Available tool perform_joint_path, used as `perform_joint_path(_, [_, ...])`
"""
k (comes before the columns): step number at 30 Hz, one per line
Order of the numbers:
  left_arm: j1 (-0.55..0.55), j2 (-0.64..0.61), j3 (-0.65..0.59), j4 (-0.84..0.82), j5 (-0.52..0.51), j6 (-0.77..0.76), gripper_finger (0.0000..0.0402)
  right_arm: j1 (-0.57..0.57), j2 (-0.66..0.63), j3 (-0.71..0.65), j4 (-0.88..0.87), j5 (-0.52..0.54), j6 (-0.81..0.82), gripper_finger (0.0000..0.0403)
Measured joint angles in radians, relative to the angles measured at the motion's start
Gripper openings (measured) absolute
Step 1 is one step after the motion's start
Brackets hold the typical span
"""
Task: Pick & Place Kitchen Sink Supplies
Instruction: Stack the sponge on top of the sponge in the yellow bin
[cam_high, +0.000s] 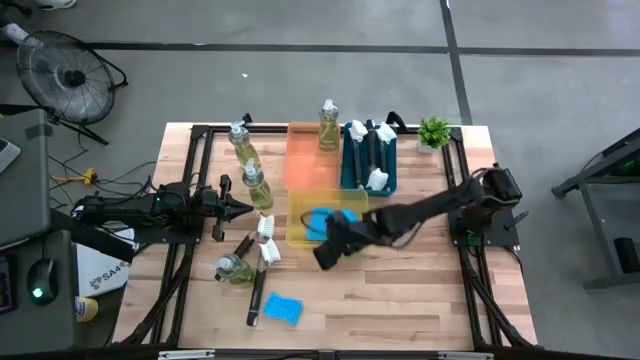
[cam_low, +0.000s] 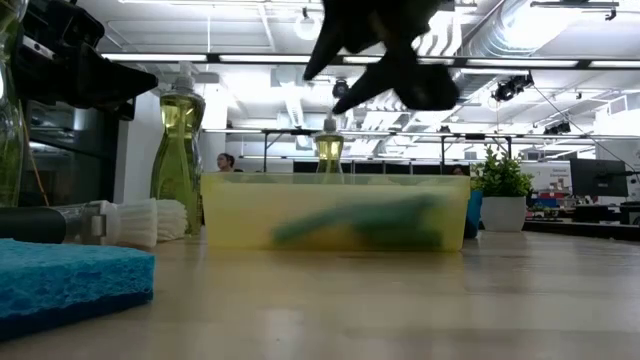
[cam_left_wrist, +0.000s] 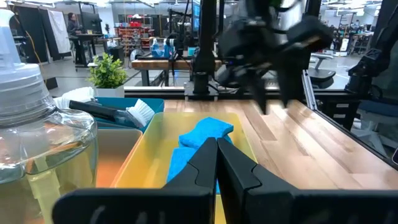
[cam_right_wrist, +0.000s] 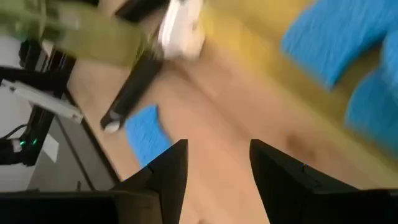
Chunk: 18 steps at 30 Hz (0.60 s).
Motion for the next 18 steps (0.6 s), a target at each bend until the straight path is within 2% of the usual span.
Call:
perform_joint_path(8, [0.000,0.000,0.000,0.000,0.000,0.000,0.0001,0.151,0.035,0.001,0.010,0.087,0.213,0.0173])
perform_joint_path(18, [0.000,0.000,0.000,0.000,0.000,0.000,0.0001,0.185,0.160,0.029,0.154,0.043,0.294,0.0208])
